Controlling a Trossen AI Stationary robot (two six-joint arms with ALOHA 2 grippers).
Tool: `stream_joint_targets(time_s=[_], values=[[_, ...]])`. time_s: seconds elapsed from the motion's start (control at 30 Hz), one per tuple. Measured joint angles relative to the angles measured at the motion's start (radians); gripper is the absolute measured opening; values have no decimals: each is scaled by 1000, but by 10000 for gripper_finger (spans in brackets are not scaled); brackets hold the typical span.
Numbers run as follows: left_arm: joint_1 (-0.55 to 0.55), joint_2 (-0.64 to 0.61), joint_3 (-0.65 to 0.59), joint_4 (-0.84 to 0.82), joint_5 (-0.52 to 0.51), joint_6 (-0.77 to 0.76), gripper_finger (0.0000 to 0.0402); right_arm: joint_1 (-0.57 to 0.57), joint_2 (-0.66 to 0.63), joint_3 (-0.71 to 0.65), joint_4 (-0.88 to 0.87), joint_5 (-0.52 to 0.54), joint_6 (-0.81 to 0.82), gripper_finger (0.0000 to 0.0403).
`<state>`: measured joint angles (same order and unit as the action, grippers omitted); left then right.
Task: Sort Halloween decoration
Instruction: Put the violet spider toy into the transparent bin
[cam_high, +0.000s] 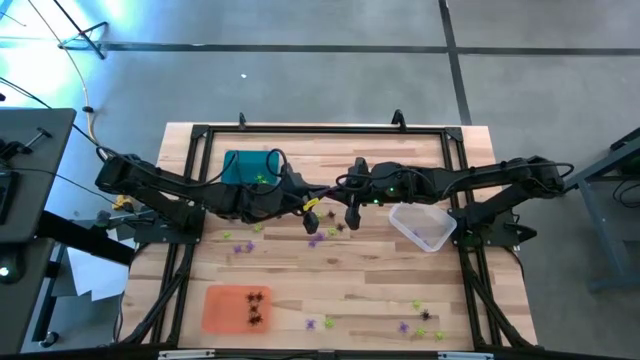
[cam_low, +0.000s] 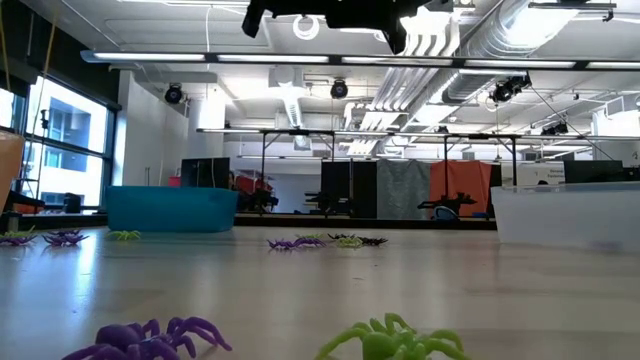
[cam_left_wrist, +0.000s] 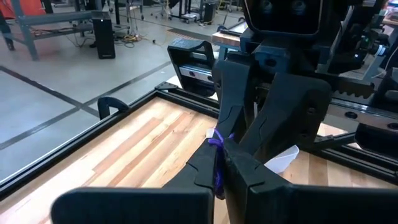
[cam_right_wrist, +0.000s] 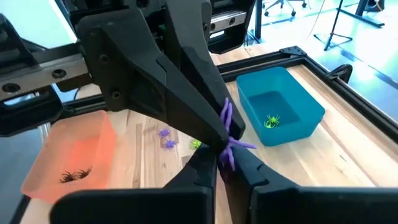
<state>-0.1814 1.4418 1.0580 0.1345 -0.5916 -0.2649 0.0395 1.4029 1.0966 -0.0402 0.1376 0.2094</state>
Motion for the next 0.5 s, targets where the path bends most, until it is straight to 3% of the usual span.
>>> stream_joint_targets(time_s=[0.5], values=[[-1,-5,0,-12,41,161,69,0,-2,0,-28,0,16,1]])
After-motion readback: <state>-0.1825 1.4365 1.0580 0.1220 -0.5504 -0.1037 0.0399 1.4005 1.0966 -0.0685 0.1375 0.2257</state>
